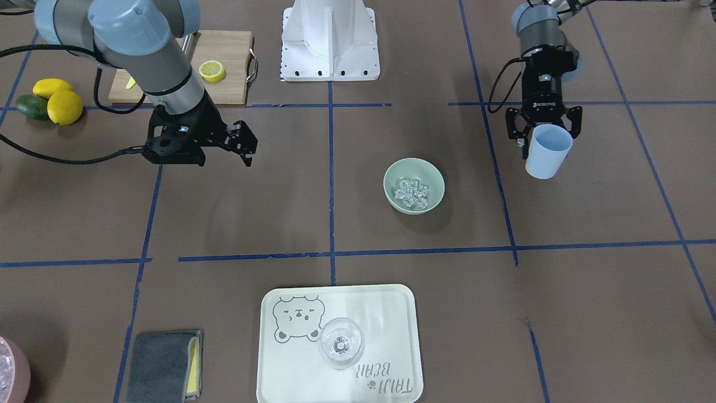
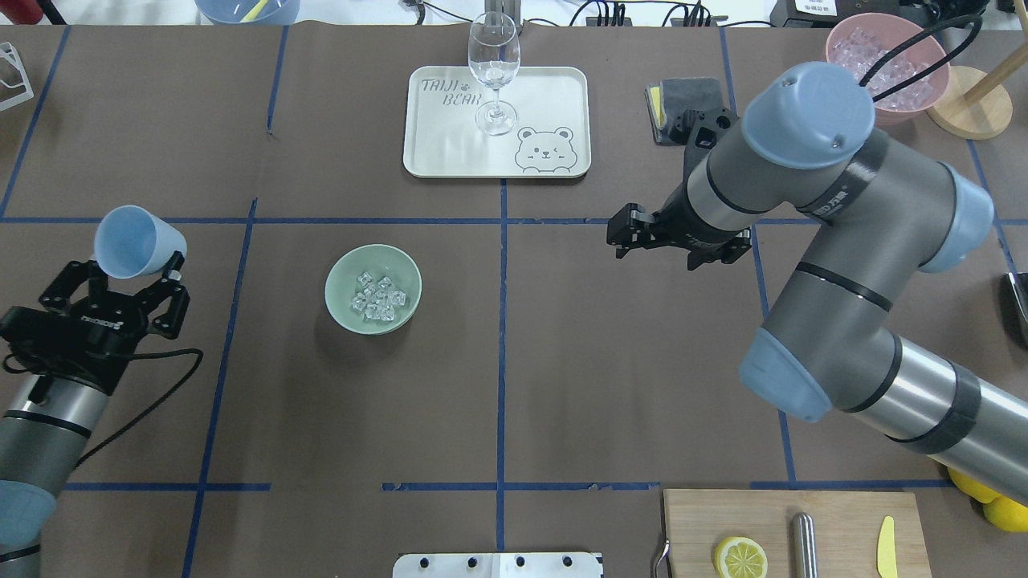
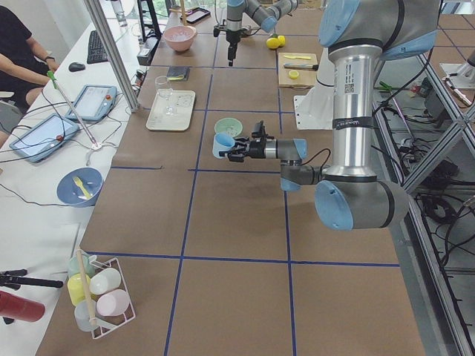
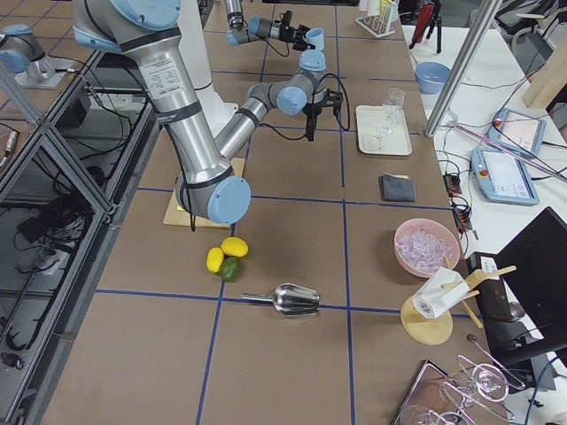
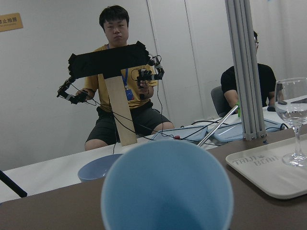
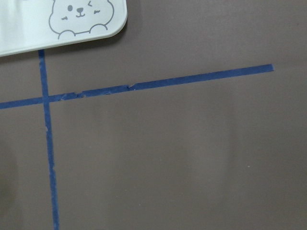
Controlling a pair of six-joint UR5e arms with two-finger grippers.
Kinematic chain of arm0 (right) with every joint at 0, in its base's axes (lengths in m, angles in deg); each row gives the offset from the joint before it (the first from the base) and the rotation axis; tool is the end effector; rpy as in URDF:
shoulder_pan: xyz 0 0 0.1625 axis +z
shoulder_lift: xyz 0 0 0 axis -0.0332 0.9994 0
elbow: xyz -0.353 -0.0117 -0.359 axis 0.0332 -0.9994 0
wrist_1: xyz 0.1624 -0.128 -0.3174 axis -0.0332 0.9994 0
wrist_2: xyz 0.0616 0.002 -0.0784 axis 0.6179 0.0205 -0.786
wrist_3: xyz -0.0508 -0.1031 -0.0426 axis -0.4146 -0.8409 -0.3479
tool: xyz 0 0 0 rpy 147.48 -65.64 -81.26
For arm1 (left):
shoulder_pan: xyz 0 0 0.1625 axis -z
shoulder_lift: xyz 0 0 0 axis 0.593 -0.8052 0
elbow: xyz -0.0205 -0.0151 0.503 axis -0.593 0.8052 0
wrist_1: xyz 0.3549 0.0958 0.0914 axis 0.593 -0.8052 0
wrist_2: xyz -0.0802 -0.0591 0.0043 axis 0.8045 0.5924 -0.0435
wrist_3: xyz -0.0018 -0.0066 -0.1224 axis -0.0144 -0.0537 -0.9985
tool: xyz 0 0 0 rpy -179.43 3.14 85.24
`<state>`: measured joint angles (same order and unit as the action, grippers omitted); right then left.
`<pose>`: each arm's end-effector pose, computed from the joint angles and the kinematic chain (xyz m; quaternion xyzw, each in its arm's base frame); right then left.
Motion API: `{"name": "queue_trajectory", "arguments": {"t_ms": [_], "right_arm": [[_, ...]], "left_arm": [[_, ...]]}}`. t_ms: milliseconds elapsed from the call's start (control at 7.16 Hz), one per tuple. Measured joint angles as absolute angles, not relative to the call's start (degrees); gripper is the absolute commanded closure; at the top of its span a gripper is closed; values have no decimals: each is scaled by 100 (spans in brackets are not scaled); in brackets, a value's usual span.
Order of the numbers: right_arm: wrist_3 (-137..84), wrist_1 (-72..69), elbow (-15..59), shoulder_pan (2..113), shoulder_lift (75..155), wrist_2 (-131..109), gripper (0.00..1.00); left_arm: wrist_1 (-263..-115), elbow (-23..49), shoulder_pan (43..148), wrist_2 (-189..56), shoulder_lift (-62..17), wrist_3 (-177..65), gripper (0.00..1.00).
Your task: Pour ice into bowl
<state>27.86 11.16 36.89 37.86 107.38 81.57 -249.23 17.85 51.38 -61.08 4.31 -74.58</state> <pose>-0.4348 -0.4659 0.3554 0.0095 -0.4362 0.0757 0.8966 0.2799 -0.3263 0.5760 0.6498 0.2430 -0.1085 0.7120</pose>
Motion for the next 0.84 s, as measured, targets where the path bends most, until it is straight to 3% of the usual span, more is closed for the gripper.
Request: {"name": "queue_trajectory", "arguments": {"t_ms": [419, 838], "right_arm": [[3209, 1087, 3380, 3403, 10299, 7748, 0], [3505, 1075, 3220, 3188, 10013, 7537, 0]], "left_arm": [[-25158, 1605, 5451, -5772, 851, -7719, 100], [-25165, 892, 5460, -5668, 549, -8706, 100]]}}
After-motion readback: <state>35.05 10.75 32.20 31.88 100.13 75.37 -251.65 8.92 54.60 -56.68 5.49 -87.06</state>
